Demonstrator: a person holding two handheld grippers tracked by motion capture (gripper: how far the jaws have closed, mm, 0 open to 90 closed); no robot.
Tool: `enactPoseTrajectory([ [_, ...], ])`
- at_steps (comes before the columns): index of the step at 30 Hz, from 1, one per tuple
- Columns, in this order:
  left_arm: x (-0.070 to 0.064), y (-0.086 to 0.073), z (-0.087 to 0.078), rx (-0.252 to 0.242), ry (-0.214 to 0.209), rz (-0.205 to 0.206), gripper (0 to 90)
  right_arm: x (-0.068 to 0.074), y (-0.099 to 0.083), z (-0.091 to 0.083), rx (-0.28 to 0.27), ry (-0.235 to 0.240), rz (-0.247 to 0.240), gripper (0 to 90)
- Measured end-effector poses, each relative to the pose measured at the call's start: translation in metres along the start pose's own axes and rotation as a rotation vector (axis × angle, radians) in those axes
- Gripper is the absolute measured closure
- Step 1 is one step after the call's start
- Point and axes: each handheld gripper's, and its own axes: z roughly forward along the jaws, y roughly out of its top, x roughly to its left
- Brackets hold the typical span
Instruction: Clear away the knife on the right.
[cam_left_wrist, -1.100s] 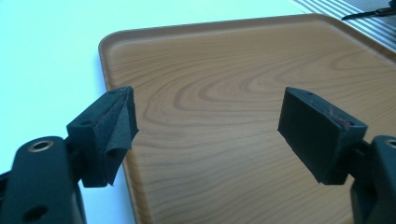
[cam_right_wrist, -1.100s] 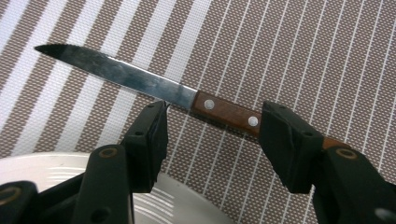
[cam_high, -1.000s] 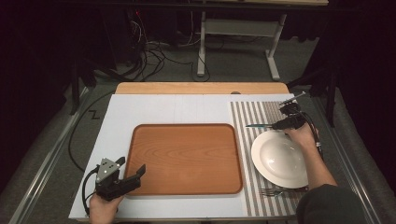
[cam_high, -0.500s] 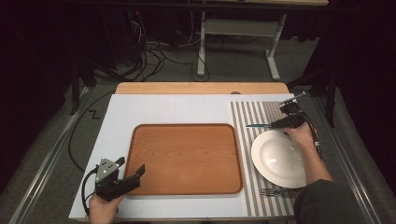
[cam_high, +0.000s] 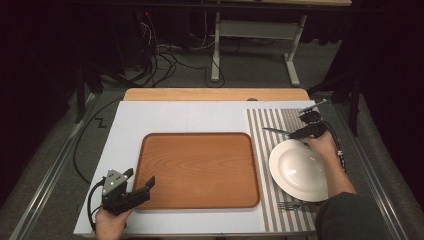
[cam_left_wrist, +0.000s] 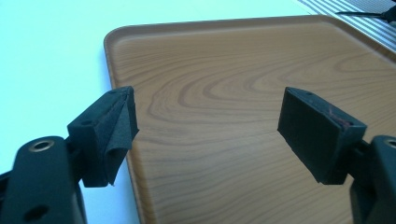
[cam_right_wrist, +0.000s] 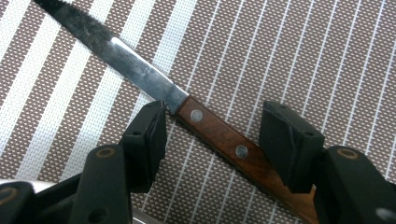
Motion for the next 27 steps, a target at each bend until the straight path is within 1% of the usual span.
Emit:
enactPoseTrajectory([
  [4,0.0000,0.0000,-0.0001,0.000,-0.001,0.001,20.8,0.0017,0.0002,-0.0003,0.002,-0.004,0.008,45.1],
  [5,-0.0001,0.0000,0.0000,0.000,-0.001,0.001,20.8,0.0029,0.0004,-0.0009,0.007,-0.009,0.011,47.2],
  [8,-0.0003,-0.0001,0.0000,0.001,-0.002,0.002,20.8,0.0037,0.0007,-0.0012,0.013,-0.013,0.021,47.7],
  [10,-0.0005,-0.0002,-0.0002,0.002,-0.002,0.003,20.8,0.0031,0.0004,-0.0016,0.015,-0.010,0.018,50.3],
  [14,-0.0003,-0.0003,-0.0004,0.001,-0.003,0.002,20.9,0.0040,-0.0002,-0.0018,0.014,-0.014,0.027,51.8],
  [15,-0.0004,-0.0003,-0.0002,0.003,-0.004,0.003,20.9,0.0045,-0.0005,-0.0030,0.019,-0.009,0.025,57.9],
  [18,-0.0006,-0.0004,-0.0002,0.003,-0.004,0.005,20.9,0.0045,-0.0009,-0.0032,0.018,-0.009,0.026,59.5],
  [19,-0.0006,-0.0004,-0.0001,0.004,-0.005,0.005,20.9,0.0044,-0.0013,-0.0037,0.019,-0.013,0.021,62.9],
  [20,-0.0006,-0.0004,-0.0001,0.004,-0.005,0.005,20.9,0.0044,-0.0013,-0.0037,0.019,-0.013,0.021,62.9],
  [21,-0.0006,-0.0004,0.0001,0.005,-0.007,0.005,20.9,0.0040,-0.0015,-0.0042,0.023,-0.012,0.014,67.0],
  [23,-0.0007,-0.0003,0.0003,0.005,-0.007,0.006,20.9,0.0040,-0.0016,-0.0044,0.023,-0.011,0.014,67.2],
  [24,-0.0008,-0.0003,0.0005,0.006,-0.007,0.007,20.9,0.0041,-0.0014,-0.0046,0.027,-0.005,0.010,72.3],
  [27,-0.0010,-0.0004,0.0009,0.009,-0.008,0.008,20.9,0.0065,-0.0003,-0.0051,0.037,-0.019,-0.015,77.2],
])
